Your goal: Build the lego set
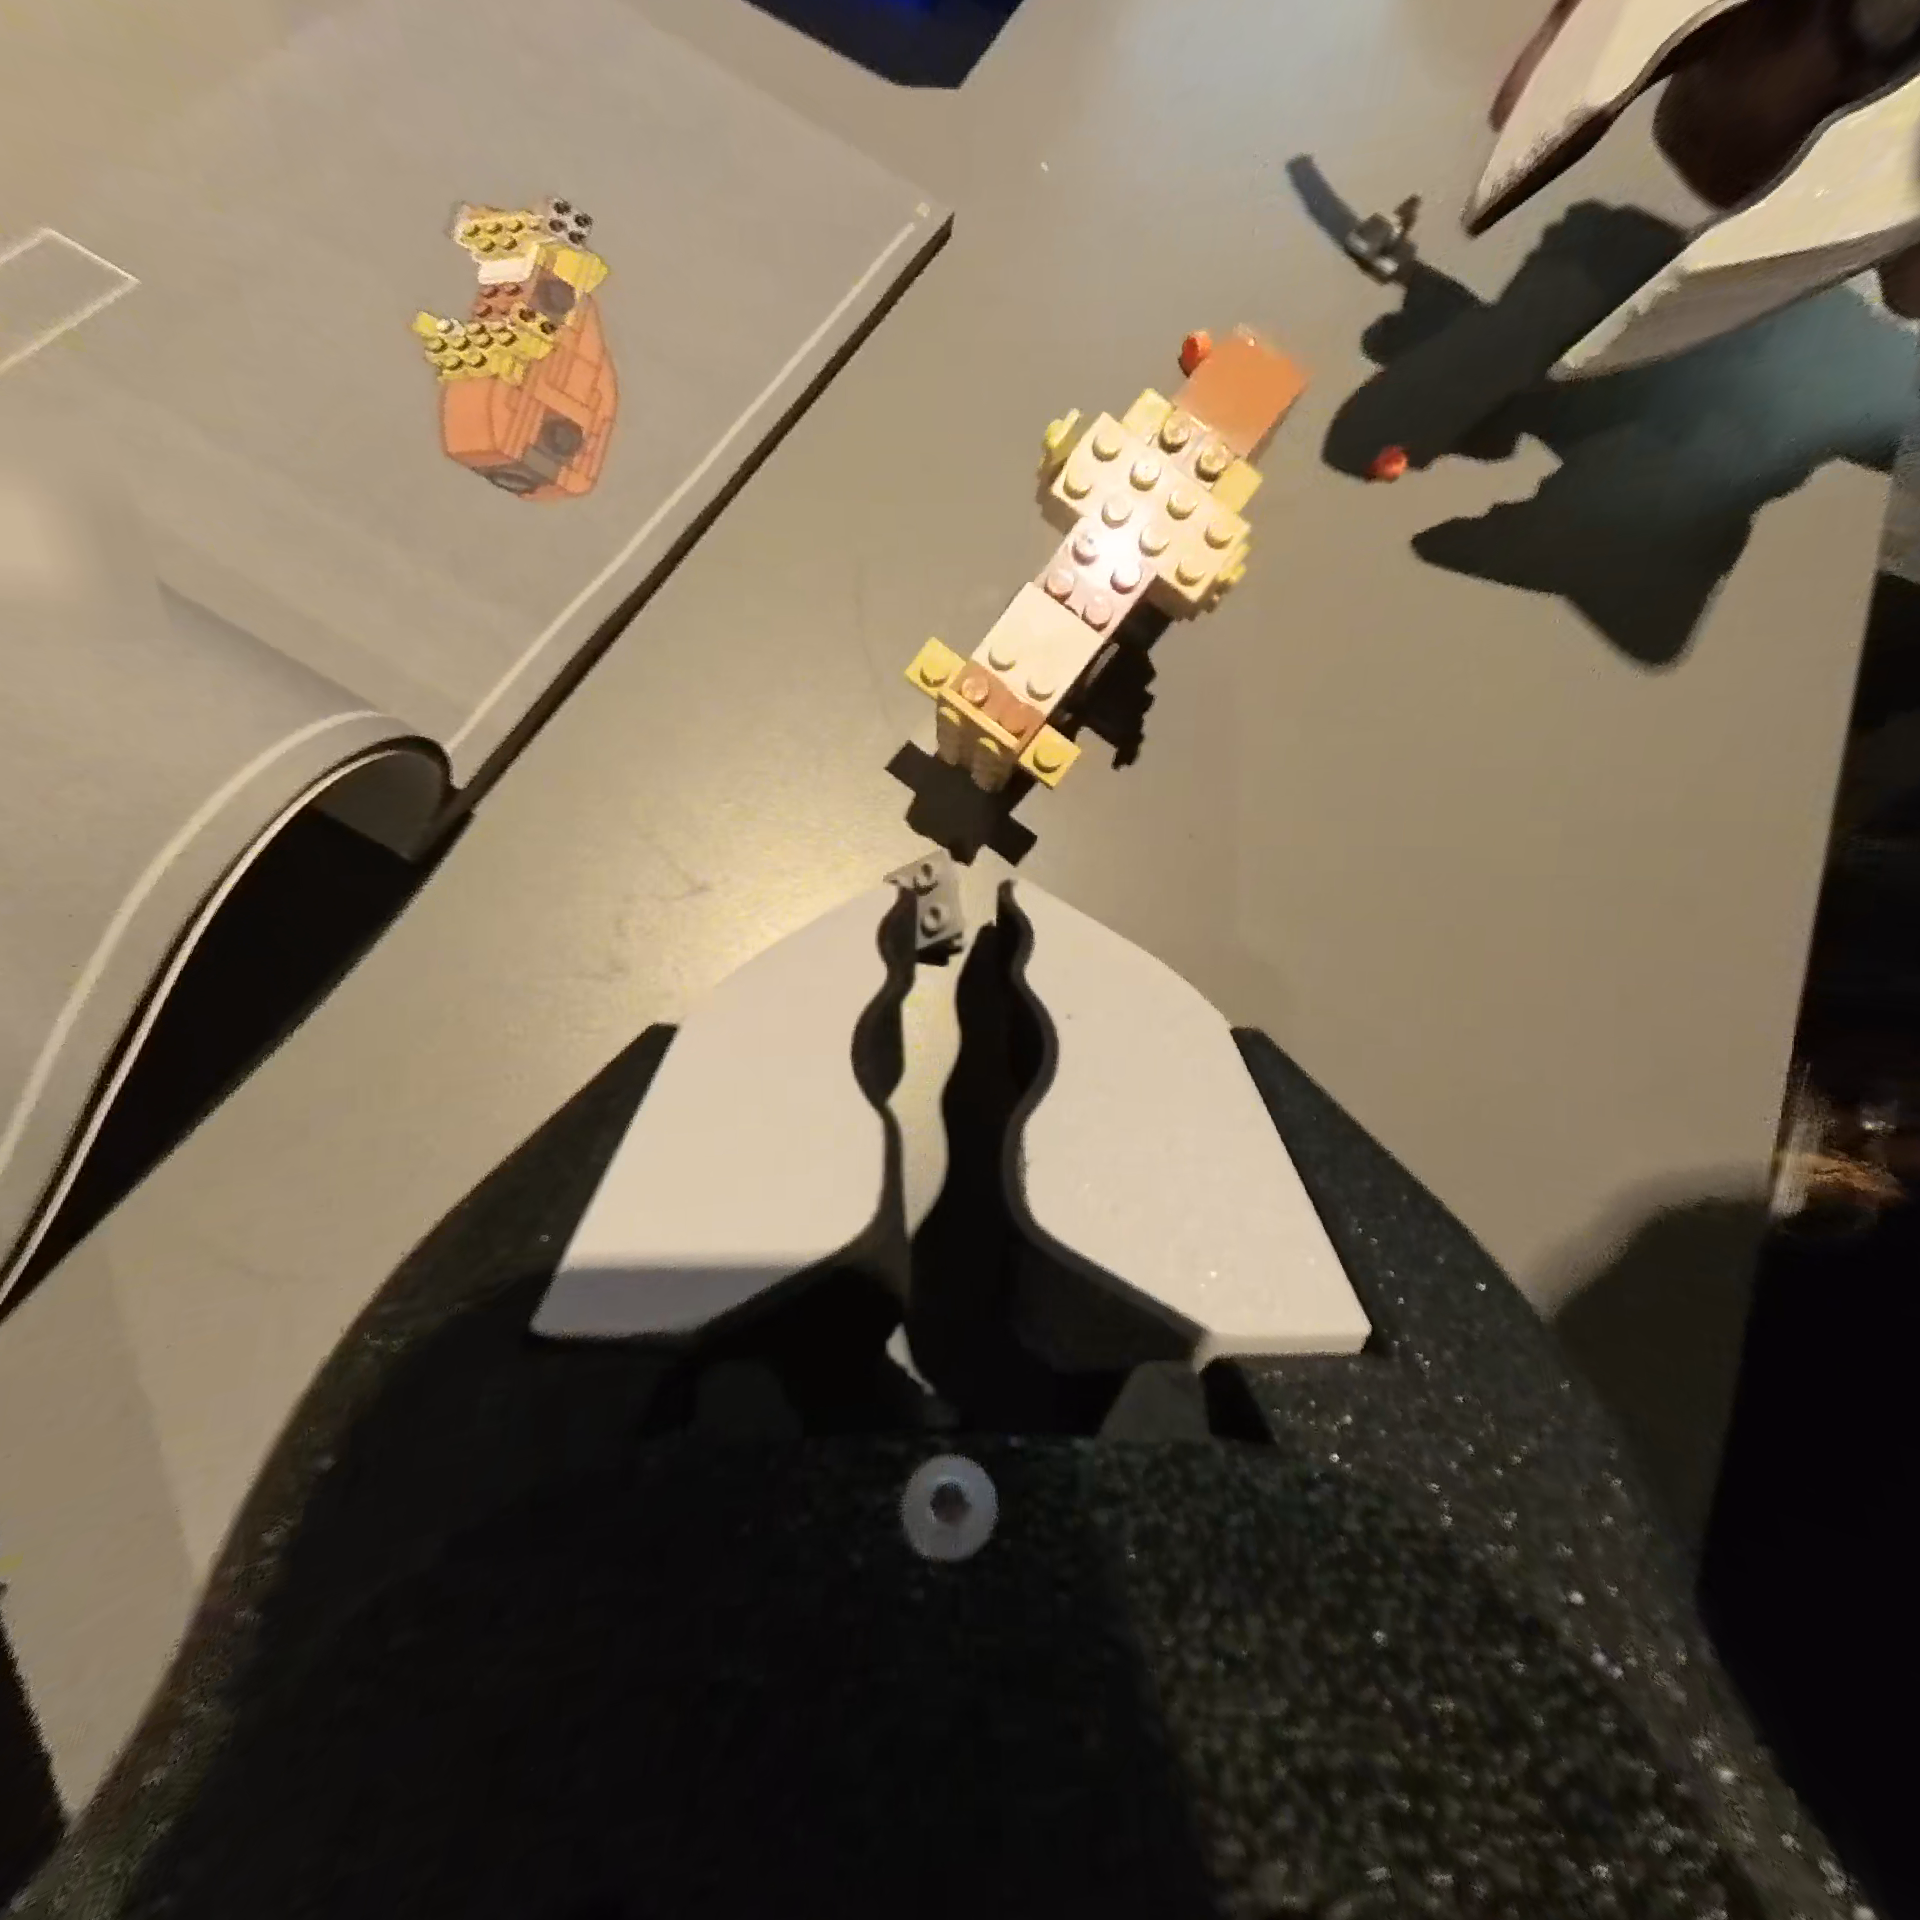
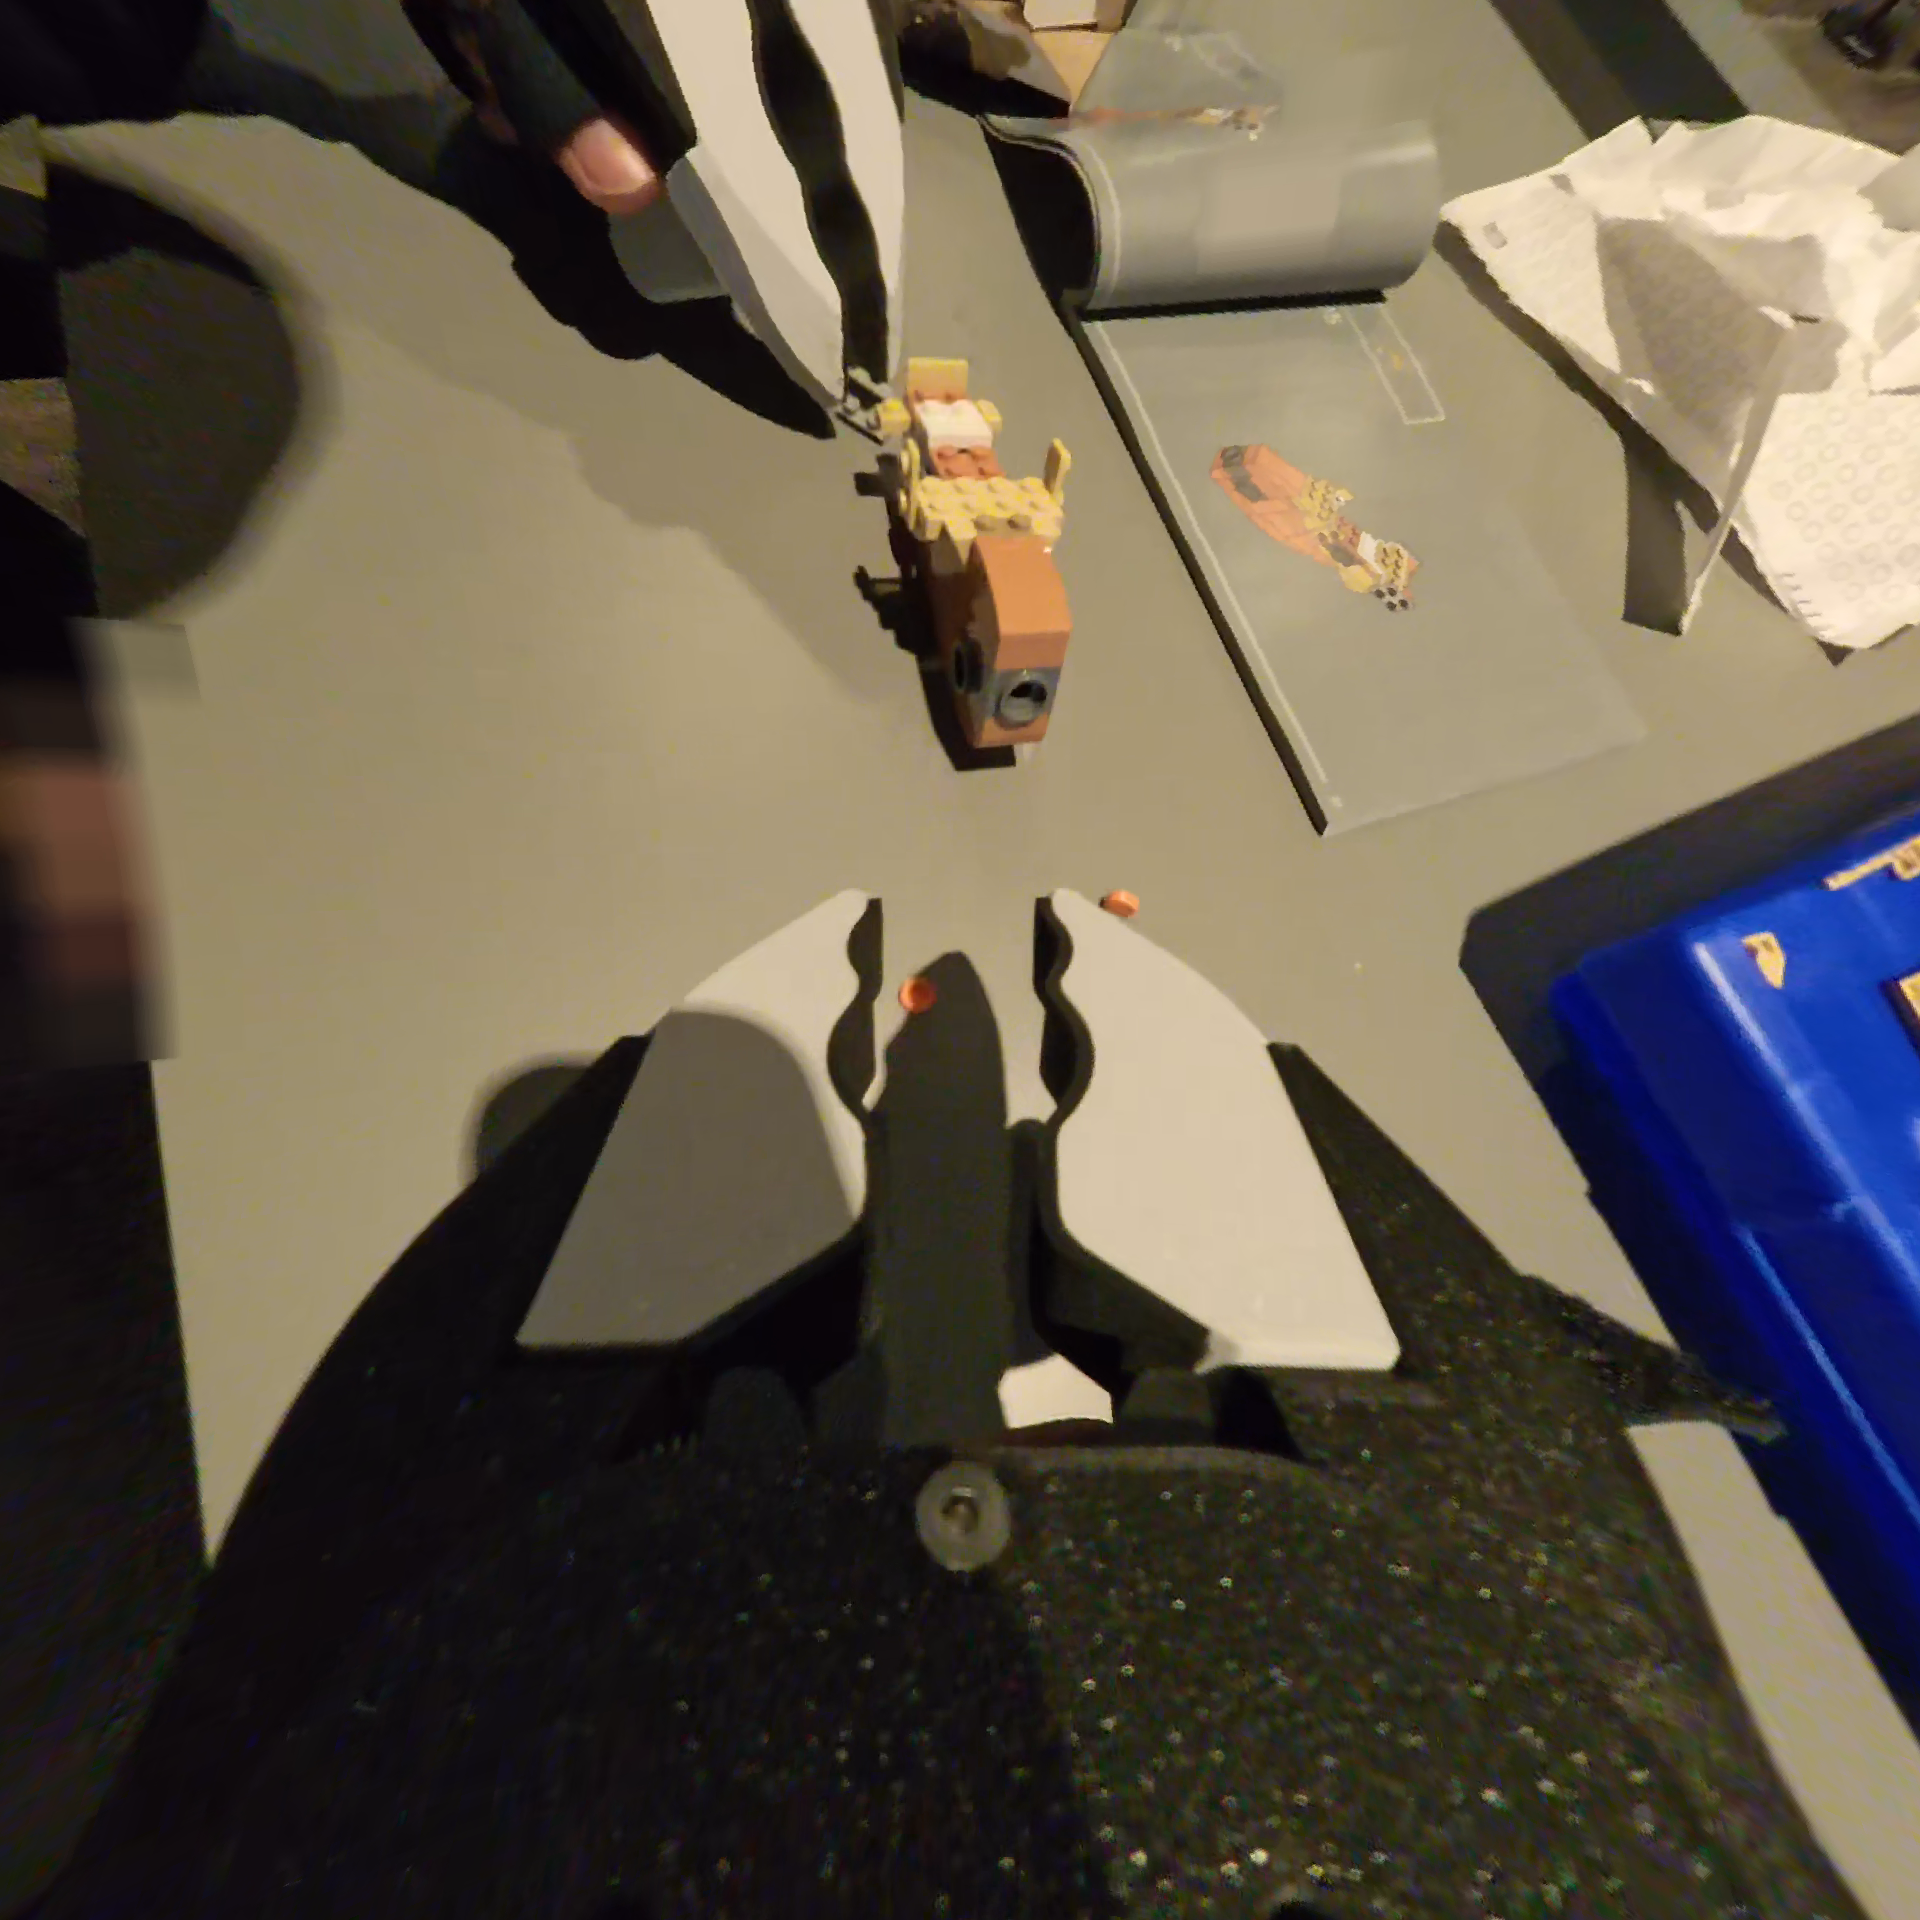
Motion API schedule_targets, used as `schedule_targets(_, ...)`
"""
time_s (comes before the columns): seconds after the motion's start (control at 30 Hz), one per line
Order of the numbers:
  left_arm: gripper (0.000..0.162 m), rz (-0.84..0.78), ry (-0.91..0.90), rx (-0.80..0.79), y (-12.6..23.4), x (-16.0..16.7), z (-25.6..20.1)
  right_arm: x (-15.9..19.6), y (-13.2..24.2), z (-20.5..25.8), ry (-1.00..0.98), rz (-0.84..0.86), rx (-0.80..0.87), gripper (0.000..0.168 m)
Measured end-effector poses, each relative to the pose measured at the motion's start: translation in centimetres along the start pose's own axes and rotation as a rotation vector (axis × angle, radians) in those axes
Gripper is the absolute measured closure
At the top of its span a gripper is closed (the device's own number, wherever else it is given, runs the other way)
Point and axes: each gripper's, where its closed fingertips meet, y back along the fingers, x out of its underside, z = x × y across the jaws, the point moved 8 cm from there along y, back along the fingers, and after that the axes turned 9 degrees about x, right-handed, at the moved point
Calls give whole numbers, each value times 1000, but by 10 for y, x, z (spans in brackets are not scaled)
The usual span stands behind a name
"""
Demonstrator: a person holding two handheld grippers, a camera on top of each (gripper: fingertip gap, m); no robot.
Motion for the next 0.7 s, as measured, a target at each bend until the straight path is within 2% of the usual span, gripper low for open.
schedule_targets(0.37,145,-164,9,-72,22,11,-17,26,14,-17,-62,40,104,141)
schedule_targets(0.5,145,-174,20,-81,25,15,-24,12,-3,-29,-84,33,111,144)
schedule_targets(0.7,146,-141,19,-129,21,15,-25,0,-36,-29,-76,113,100,152)
